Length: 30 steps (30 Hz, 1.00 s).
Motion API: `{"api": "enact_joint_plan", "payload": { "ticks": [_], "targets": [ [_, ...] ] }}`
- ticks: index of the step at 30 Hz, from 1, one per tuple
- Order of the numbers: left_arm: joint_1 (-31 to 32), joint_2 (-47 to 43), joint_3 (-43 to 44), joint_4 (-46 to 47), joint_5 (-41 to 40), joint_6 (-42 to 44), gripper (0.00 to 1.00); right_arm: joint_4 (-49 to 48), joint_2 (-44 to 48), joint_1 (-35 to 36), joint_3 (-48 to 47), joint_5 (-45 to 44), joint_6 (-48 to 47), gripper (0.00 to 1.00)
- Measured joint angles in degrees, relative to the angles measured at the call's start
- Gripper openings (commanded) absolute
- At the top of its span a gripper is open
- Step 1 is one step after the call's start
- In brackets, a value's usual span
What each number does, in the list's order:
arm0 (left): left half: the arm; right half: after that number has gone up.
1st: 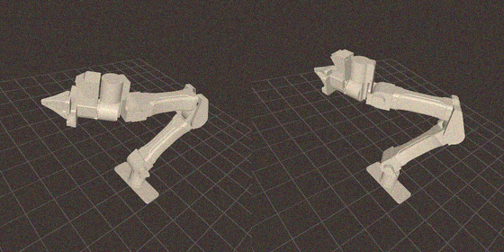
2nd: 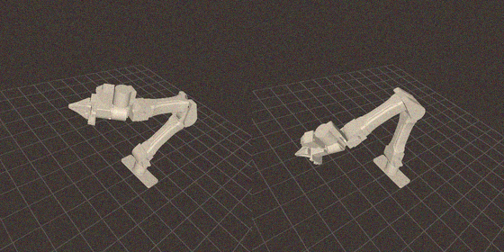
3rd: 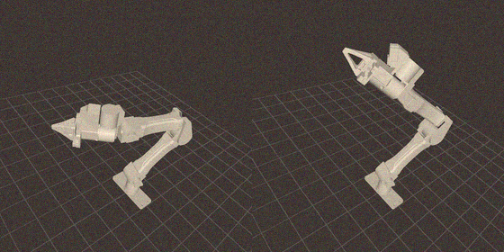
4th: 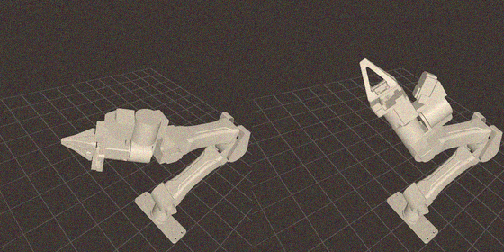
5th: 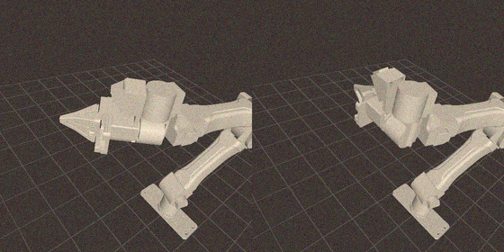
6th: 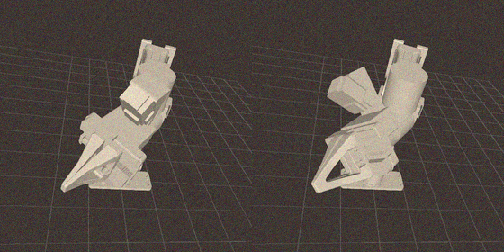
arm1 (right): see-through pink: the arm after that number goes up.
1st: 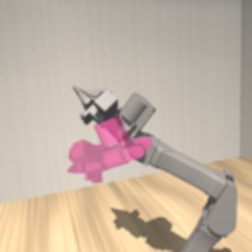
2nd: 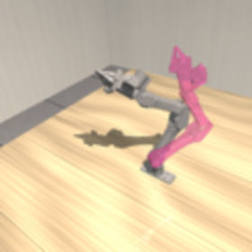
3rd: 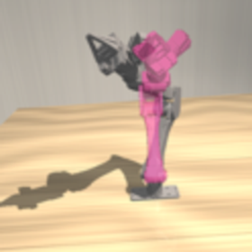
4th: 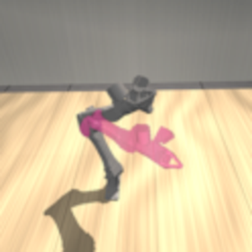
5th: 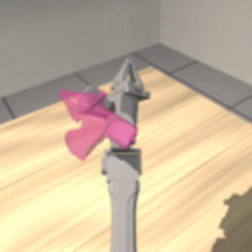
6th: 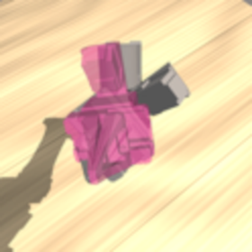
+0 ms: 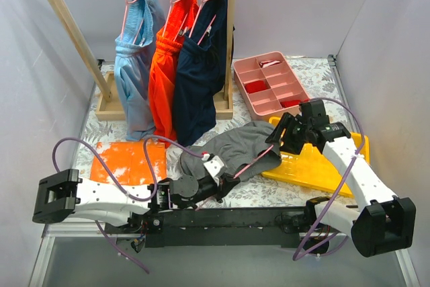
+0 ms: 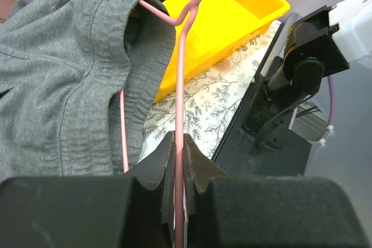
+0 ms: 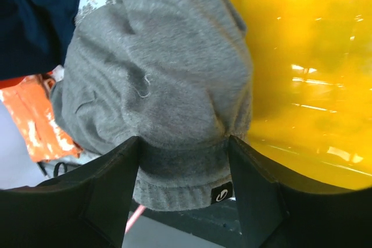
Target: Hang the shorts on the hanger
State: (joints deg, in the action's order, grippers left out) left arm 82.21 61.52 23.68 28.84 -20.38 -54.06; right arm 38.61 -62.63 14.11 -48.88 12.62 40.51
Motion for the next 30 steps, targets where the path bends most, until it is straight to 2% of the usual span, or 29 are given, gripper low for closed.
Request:
{"api": "enact_joint_plan", "payload": {
  "ticks": [4, 7, 16, 18, 22, 25, 26, 30],
  "targets": [
    [1.81, 3.1, 0.87, 2.51, -2.03, 2.01, 0.0, -1.84, 0.24, 0.0, 0.39, 2.03, 1.14, 0.61],
    [2.51, 5.03, 1.46, 4.26, -3.39, 3.45, 0.0, -3.61, 1.66, 0.0, 2.29, 2.73, 2.08, 0.53],
    [3.76, 10.6, 3.8, 7.19, -5.2, 7.26, 0.0, -6.32, 3.04, -0.11, 5.42, 4.63, 4.39, 0.43],
    [3.8, 11.78, 4.52, 7.15, -5.18, 7.45, 0.0, -6.69, 3.04, -0.22, 5.73, 4.74, 4.63, 0.29],
    [3.85, 14.01, 6.01, 6.01, -4.26, 7.28, 0.18, -6.97, 3.04, -0.26, 5.77, 5.14, 6.16, 0.01],
    [4.42, 15.1, 6.23, 5.42, -3.48, 6.54, 0.35, -6.91, 3.06, -0.22, 5.79, 5.77, 6.05, 0.01],
    [4.37, 15.08, 6.29, 5.18, -3.56, 5.97, 0.49, -6.82, 3.06, -0.22, 5.79, 5.84, 5.97, 0.01],
    [4.22, 12.92, 7.65, 1.51, -3.89, 2.95, 0.71, -5.92, 3.06, -0.22, 5.81, 5.92, 5.66, 0.01]
  ]
}}
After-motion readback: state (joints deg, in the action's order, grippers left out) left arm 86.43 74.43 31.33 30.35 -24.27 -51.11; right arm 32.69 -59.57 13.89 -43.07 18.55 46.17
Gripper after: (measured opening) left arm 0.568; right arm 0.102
